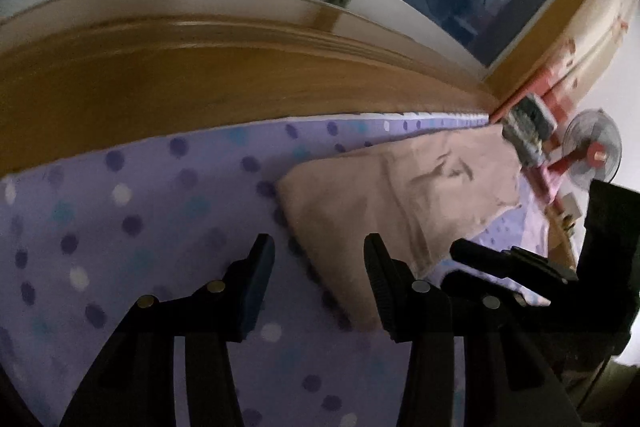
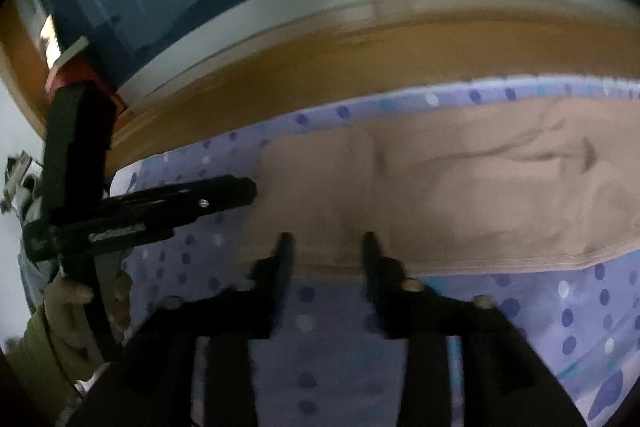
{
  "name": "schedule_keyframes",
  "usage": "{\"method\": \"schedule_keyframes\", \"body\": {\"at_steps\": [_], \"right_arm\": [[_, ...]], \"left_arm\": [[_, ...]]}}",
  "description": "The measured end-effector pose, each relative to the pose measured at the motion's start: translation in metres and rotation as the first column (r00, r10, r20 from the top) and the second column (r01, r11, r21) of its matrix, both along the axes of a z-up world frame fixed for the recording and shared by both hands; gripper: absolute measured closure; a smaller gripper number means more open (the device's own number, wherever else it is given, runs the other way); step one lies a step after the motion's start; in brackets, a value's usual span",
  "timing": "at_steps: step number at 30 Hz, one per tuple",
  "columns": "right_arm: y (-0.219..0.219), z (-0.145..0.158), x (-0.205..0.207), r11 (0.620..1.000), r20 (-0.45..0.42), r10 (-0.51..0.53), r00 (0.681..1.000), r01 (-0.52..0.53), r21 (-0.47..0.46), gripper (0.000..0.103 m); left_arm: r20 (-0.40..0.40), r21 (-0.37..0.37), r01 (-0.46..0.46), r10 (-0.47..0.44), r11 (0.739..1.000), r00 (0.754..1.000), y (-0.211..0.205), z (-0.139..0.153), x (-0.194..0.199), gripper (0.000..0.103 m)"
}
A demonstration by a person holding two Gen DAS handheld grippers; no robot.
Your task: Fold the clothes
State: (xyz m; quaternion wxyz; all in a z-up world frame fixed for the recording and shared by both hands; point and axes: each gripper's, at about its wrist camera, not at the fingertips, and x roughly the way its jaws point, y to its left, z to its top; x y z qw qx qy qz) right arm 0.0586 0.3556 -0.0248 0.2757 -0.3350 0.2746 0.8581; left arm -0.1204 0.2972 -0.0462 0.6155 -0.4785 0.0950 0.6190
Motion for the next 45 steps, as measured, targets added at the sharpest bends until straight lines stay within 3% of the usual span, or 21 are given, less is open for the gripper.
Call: {"method": "schedule_keyframes", "body": {"at_steps": [4, 10, 14, 18, 22, 26, 30, 33, 39, 45], "right_arm": [[-0.021, -0.003, -0.023, 0.996, -0.010, 0.067, 0.998, -0.067, 0.059, 0.047], [-0.024, -0.024, -0.055, 0.992, 0.115, 0.092, 0.989, -0.101, 0.071, 0.049], [-0.021, -0.032, -0.057, 0.995, 0.171, 0.061, 0.983, -0.073, 0.061, 0.075], [-0.019, -0.033, -0.056, 0.995, 0.196, 0.047, 0.979, -0.063, 0.073, 0.082], [-0.012, -0.029, -0.044, 0.999, 0.144, 0.033, 0.989, -0.038, 0.031, 0.090], [0.003, -0.013, -0.017, 0.998, -0.026, 0.013, 1.000, -0.015, -0.064, 0.091], [0.022, 0.002, 0.015, 0.986, -0.204, -0.037, 0.978, 0.003, -0.166, 0.091], [0.038, 0.003, 0.046, 0.971, -0.285, -0.122, 0.951, 0.056, -0.232, 0.091], [0.058, -0.004, 0.101, 0.943, -0.291, -0.283, 0.914, 0.209, -0.259, 0.091], [0.073, -0.026, 0.121, 0.908, -0.207, -0.384, 0.900, 0.327, -0.261, 0.091]], "left_arm": [[0.070, 0.027, 0.006, -0.008, 1.000, 0.998, -0.007, -0.007, 0.000, 0.056], [0.083, 0.038, -0.030, 0.027, 0.999, 0.996, -0.012, -0.010, -0.007, 0.055], [0.043, 0.024, -0.039, 0.038, 0.999, 0.998, -0.015, -0.010, -0.009, 0.055], [0.067, 0.029, -0.051, 0.049, 0.998, 0.997, -0.017, -0.011, -0.010, 0.055], [0.060, 0.024, -0.058, 0.056, 0.998, 0.997, -0.019, -0.010, -0.010, 0.055], [0.051, 0.013, -0.054, 0.053, 0.998, 0.997, -0.019, -0.009, -0.008, 0.055], [0.041, 0.003, -0.027, 0.027, 1.000, 0.999, -0.007, -0.007, -0.001, 0.055], [0.010, 0.005, 0.025, -0.025, 1.000, 1.000, 0.009, 0.000, 0.013, 0.055], [-0.058, 0.018, 0.139, -0.138, 0.990, 0.989, 0.046, 0.017, 0.048, 0.055], [-0.059, 0.042, 0.220, -0.218, 0.975, 0.974, 0.077, 0.025, 0.084, 0.055]]}}
